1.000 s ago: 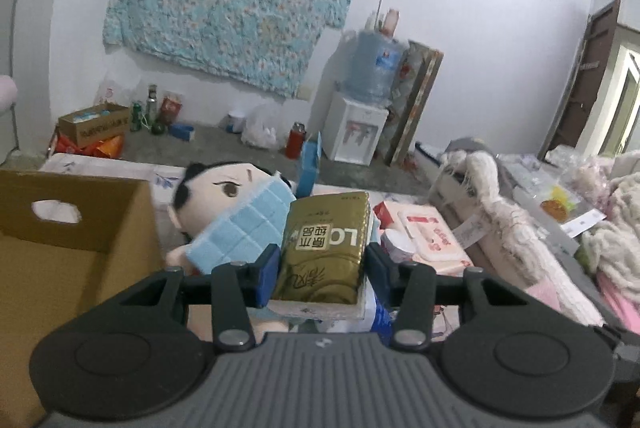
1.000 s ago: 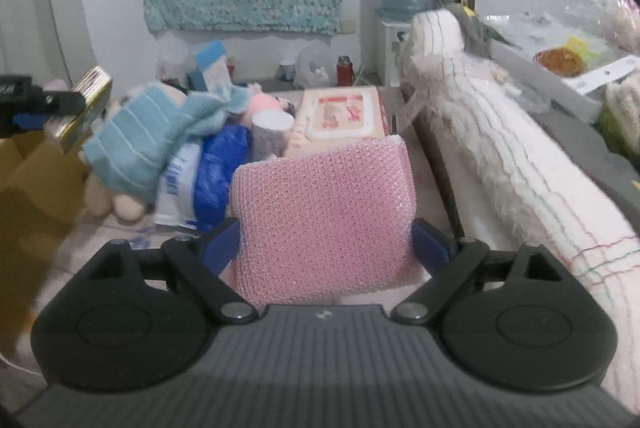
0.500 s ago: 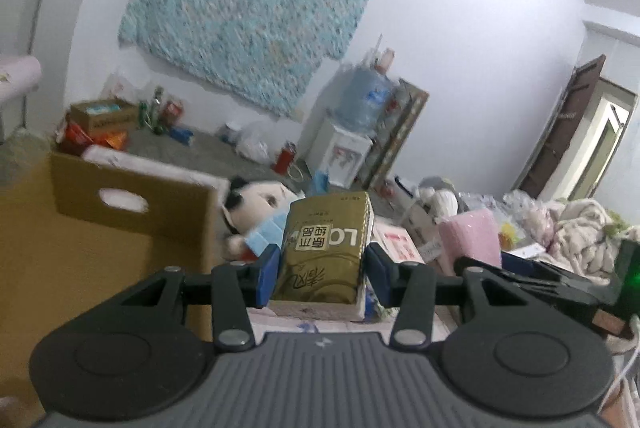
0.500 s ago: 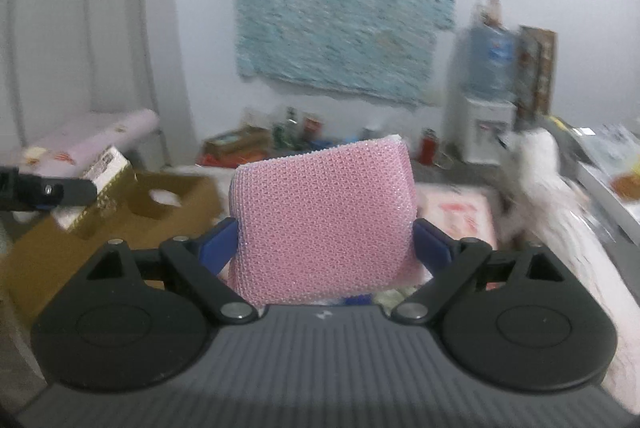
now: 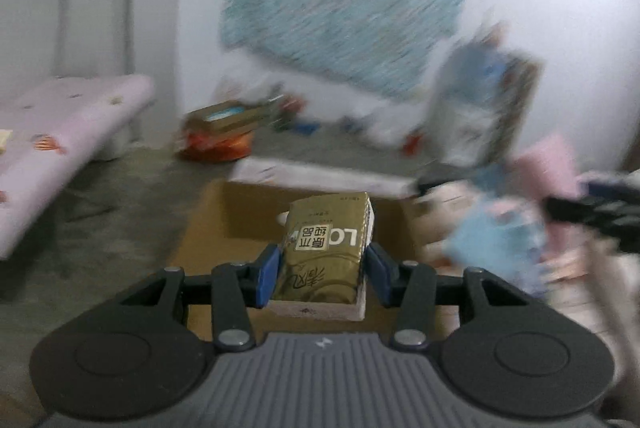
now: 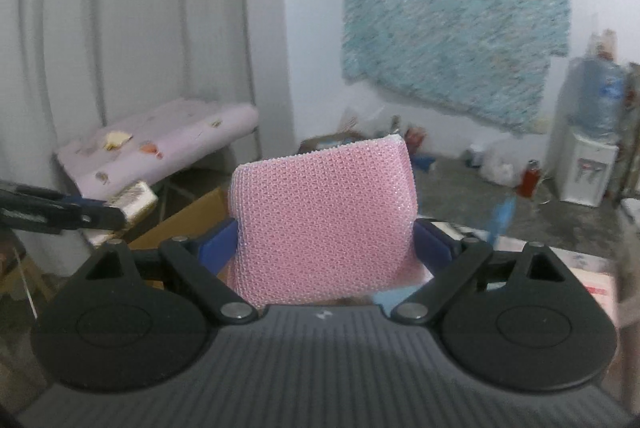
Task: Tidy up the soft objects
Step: 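Carry gold packet in left gripper to box while right gripper carries pink pouch, then release gold packet into box with left gripper while right gripper lowers pink pouch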
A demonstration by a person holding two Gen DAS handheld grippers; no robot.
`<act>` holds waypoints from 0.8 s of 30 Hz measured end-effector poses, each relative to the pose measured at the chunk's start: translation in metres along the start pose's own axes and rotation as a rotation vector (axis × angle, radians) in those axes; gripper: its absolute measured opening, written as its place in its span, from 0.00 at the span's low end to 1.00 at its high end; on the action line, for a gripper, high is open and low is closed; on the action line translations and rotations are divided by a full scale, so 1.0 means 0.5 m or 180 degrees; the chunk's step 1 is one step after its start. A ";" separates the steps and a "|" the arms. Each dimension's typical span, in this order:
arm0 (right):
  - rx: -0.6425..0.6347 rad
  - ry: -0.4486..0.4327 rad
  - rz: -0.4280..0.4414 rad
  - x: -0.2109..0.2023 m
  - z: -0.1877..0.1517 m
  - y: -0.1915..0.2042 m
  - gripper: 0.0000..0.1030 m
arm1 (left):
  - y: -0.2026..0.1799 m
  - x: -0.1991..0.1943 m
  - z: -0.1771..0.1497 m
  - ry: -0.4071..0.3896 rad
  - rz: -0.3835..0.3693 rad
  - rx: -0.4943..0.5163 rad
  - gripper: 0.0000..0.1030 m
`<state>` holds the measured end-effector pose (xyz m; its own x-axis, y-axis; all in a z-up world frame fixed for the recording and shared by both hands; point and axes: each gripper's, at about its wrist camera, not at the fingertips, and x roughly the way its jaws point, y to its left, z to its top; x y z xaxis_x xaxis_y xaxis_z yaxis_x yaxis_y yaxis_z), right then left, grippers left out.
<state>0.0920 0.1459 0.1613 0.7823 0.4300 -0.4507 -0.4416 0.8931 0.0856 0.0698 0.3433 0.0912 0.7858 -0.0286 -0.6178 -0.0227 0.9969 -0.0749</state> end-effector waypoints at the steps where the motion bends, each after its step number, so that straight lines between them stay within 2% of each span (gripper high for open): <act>1: 0.0013 0.0077 0.0040 0.036 0.008 0.014 0.90 | 0.010 0.038 0.004 0.0088 0.0166 0.0072 0.46; 3: 0.0008 0.0215 0.0094 0.111 0.023 0.044 0.90 | 0.022 0.115 0.007 0.0206 0.0482 0.0280 0.46; 4: -0.0029 0.0286 0.0122 0.155 0.029 0.058 0.90 | 0.026 0.150 0.009 0.0243 0.0523 0.0376 0.46; 7: -0.0118 0.0567 0.0159 0.290 0.039 0.111 0.90 | 0.040 0.236 0.018 0.0362 0.0457 0.0309 0.47; 11: -0.0085 0.0873 0.0161 0.437 0.030 0.175 0.90 | 0.058 0.335 0.012 0.0597 0.0493 0.0225 0.47; 14: -0.0031 0.1042 0.0036 0.526 0.028 0.198 0.90 | 0.053 0.384 0.000 0.0725 0.0518 0.0349 0.47; 20: 0.0303 0.1460 0.0003 0.630 -0.005 0.206 0.90 | 0.040 0.434 -0.033 0.0712 0.0717 0.0713 0.47; 24: 0.0046 0.1712 0.0036 0.667 -0.042 0.218 0.91 | 0.031 0.453 -0.051 0.0725 0.0798 0.1053 0.48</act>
<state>0.2957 0.3838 0.0015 0.4402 0.3148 -0.8409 -0.4397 0.8921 0.1038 0.2319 0.3503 -0.0699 0.6249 0.2377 -0.7437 0.0327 0.9437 0.3291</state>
